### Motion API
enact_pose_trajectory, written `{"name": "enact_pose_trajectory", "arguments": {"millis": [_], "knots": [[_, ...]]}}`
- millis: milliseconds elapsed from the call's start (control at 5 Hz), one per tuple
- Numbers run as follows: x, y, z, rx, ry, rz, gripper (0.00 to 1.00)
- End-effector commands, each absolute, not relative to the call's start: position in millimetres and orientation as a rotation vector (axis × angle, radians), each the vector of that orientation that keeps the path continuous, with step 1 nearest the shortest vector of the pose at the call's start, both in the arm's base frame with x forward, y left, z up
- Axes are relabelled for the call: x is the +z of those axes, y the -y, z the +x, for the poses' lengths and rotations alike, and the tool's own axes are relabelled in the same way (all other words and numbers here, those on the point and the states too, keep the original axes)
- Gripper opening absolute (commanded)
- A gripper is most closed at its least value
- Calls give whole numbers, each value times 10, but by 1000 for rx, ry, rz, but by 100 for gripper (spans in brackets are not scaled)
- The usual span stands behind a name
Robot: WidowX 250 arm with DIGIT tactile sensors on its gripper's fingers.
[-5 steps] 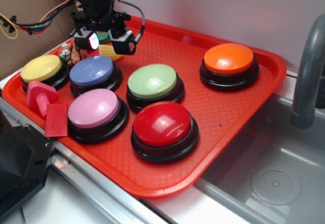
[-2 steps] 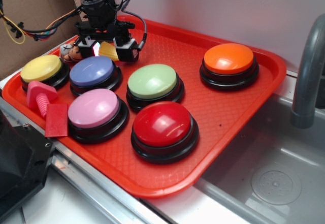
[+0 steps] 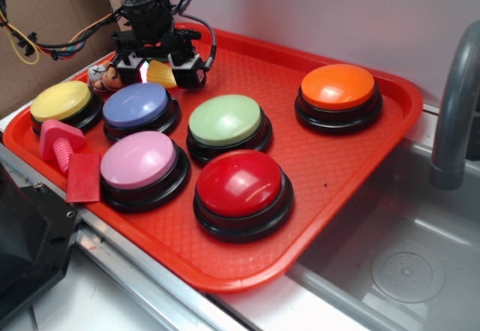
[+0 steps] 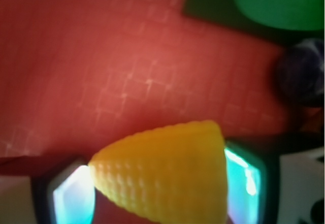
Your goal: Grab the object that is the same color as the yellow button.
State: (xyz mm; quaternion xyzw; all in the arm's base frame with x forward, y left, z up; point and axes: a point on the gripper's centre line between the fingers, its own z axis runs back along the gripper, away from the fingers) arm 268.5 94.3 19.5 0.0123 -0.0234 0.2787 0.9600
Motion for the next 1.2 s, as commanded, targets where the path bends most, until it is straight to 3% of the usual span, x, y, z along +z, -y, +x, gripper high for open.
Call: {"name": "enact_pose_trajectory", "arguments": {"millis": [0,200,400,600,800,1000], "knots": [[482,-903,2698,626,113,30,0],[689,-842,2679,637,130,10,0],[1020,-616,2721,584,201,-12,0],[1238,-351,2818,493,227,-16,0],[1411,-68,2830,415,275,-8,0],[1424,40,2868,381,267,-31,0]]}}
